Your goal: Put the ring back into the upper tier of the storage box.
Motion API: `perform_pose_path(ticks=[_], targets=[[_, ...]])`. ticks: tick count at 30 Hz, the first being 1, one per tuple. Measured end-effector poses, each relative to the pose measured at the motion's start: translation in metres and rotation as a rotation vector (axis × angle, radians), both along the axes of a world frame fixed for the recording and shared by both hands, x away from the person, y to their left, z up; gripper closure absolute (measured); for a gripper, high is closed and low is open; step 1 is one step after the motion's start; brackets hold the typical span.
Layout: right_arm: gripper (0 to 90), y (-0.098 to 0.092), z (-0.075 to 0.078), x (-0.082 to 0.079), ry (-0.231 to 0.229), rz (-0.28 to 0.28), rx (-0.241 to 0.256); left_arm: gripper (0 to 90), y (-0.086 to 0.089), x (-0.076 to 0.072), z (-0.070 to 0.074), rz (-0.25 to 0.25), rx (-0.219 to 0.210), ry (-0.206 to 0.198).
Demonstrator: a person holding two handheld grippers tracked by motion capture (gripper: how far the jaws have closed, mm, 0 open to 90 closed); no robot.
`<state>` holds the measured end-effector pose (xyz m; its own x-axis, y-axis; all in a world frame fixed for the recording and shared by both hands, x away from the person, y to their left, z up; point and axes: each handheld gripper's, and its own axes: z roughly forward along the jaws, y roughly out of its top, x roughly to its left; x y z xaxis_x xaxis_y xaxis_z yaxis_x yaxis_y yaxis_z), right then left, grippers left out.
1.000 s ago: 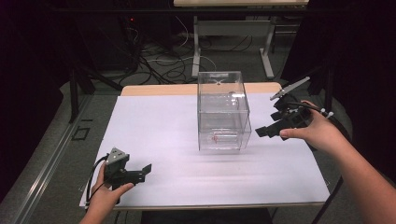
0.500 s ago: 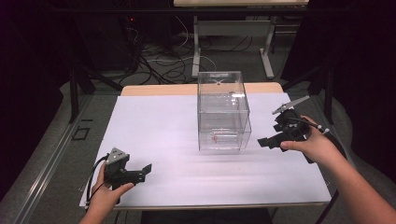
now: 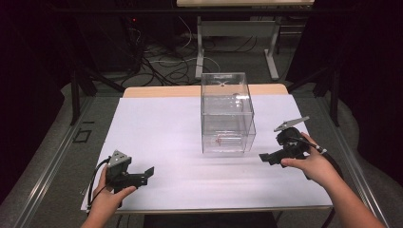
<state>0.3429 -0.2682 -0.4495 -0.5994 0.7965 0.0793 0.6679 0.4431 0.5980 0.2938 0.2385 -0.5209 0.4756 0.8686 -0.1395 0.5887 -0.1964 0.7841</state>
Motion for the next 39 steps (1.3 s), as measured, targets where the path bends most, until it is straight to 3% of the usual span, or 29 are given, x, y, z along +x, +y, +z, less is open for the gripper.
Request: perform_pose_path(ticks=[12,16,21,25,31,34,39], targets=[[5.1,-0.003,-0.035,-0.009,-0.008,-0.042,0.022,1.5,0.0,0.0,-0.001,0.007,-0.002,-0.007],[5.6,-0.006,-0.045,-0.011,-0.037,-0.043,0.032,1.5,0.0,0.0,-0.001,0.007,-0.004,-0.006],[5.6,-0.009,-0.056,-0.014,-0.04,-0.074,0.038,1.5,0.0,0.0,-0.001,0.007,-0.002,-0.005],[5.6,-0.012,-0.061,-0.015,-0.049,-0.103,0.026,1.5,0.0,0.0,-0.001,0.006,-0.004,-0.006],[5.6,-0.019,-0.067,-0.014,-0.067,-0.159,0.058,1.5,0.0,0.0,-0.001,0.006,-0.008,-0.004],[5.6,-0.023,-0.07,-0.012,-0.095,-0.171,0.04,1.5,0.0,0.001,-0.002,0.003,-0.004,-0.004],[5.6,-0.027,-0.076,-0.012,-0.094,-0.197,0.046,1.5,0.0,0.001,-0.002,0.006,-0.006,-0.003]])
